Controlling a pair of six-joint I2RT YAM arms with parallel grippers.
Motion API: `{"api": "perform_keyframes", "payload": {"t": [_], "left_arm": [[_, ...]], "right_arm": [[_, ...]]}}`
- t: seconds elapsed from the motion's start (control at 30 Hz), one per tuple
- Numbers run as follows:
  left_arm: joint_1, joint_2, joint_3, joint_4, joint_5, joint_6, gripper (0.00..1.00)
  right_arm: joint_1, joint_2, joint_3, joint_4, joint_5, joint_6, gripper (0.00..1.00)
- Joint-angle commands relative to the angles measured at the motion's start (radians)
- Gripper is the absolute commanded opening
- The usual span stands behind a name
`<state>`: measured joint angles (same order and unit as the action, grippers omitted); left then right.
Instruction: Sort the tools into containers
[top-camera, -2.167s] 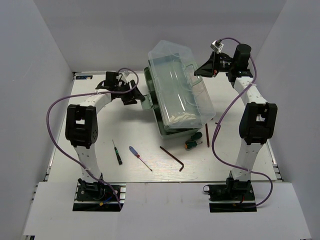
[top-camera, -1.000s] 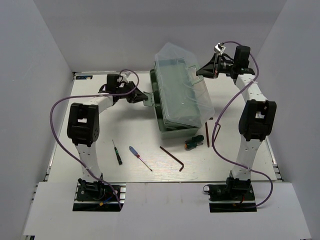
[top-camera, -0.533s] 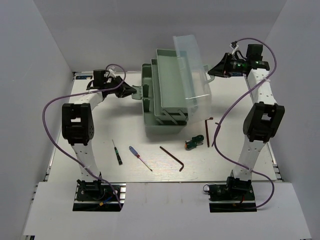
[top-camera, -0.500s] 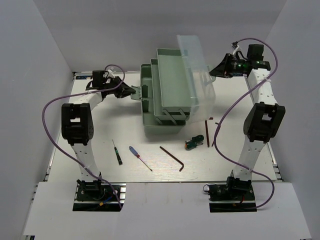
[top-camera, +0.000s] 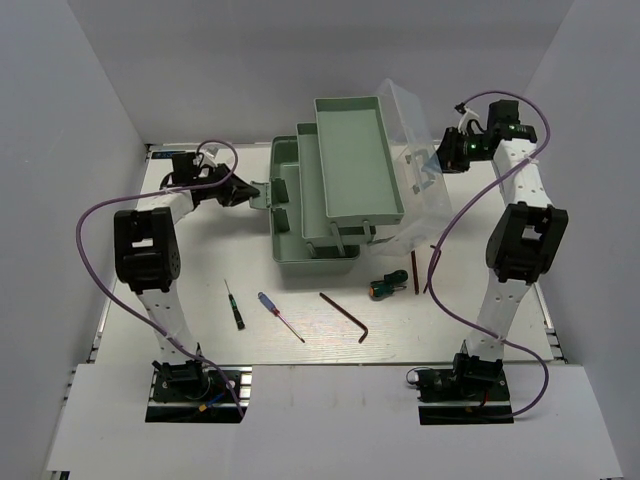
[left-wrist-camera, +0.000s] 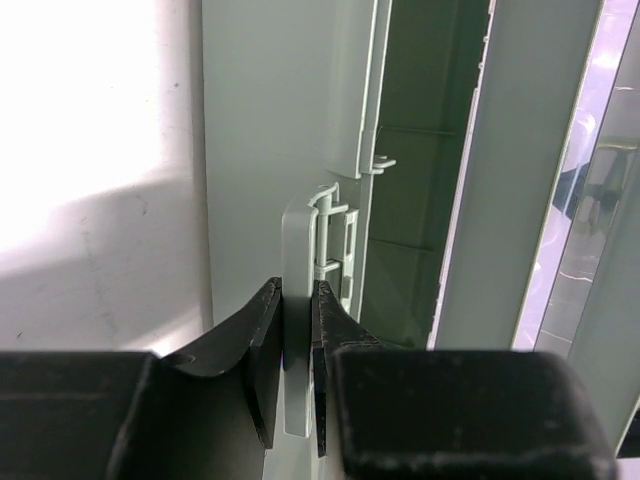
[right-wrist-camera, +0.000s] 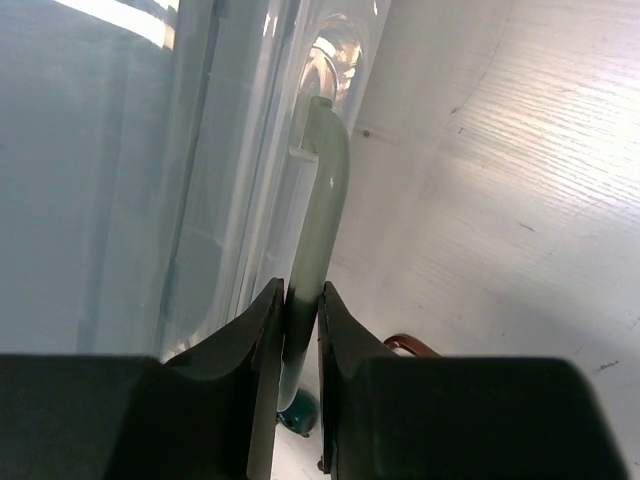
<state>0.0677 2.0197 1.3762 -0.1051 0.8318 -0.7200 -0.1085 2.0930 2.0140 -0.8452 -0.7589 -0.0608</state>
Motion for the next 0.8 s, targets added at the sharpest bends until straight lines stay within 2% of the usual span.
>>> {"api": "perform_keyframes", "payload": {"t": [0.0,0.17,0.27,0.3,0.37,0.4,0.47,0.53,0.6,0.63,0.77], "left_arm": [[0.083,-0.084,-0.005,0.024,-0.028,0.019,0.00],[0.101,-0.084,0.015,0.004,-0.028,0.028,0.00],[0.101,-0.075,0.024,0.004,-0.028,0.028,0.00],[0.101,-0.075,0.024,-0.005,-0.028,0.028,0.00],[0.101,-0.075,0.024,-0.005,-0.028,0.019,0.00],[0.101,-0.066,0.033,-0.005,-0.028,0.019,0.00],[0.101,-0.053,0.044,-0.005,-0.028,0.019,0.00],[0.101,-0.044,0.053,-0.005,-0.028,0.008,0.00],[0.101,-0.035,0.066,-0.005,-0.028,0.008,0.00],[0.101,-0.035,0.081,-0.005,-0.028,0.008,0.00],[0.101,-0.013,0.116,-0.005,-0.028,-0.002,0.00]], "right_arm": [[-0.016,0.025,0.035,0.034,0.041,-0.125,0.00],[-0.017,0.102,0.060,0.074,-0.036,-0.105,0.01],[-0.017,0.133,0.069,0.089,-0.080,-0.108,0.16],[-0.017,0.140,0.071,0.090,-0.089,-0.114,0.29],[-0.019,0.142,0.075,0.095,-0.092,-0.120,0.36],[-0.020,0.153,0.072,0.090,-0.097,-0.126,0.47],[-0.023,0.150,0.072,0.084,-0.093,-0.139,0.48],[-0.025,0.153,0.072,0.078,-0.086,-0.148,0.61],[-0.025,0.153,0.072,0.072,-0.080,-0.162,0.61],[-0.028,0.154,0.074,0.066,-0.076,-0.166,0.65],[-0.034,0.144,0.071,0.055,-0.056,-0.177,0.65]]}}
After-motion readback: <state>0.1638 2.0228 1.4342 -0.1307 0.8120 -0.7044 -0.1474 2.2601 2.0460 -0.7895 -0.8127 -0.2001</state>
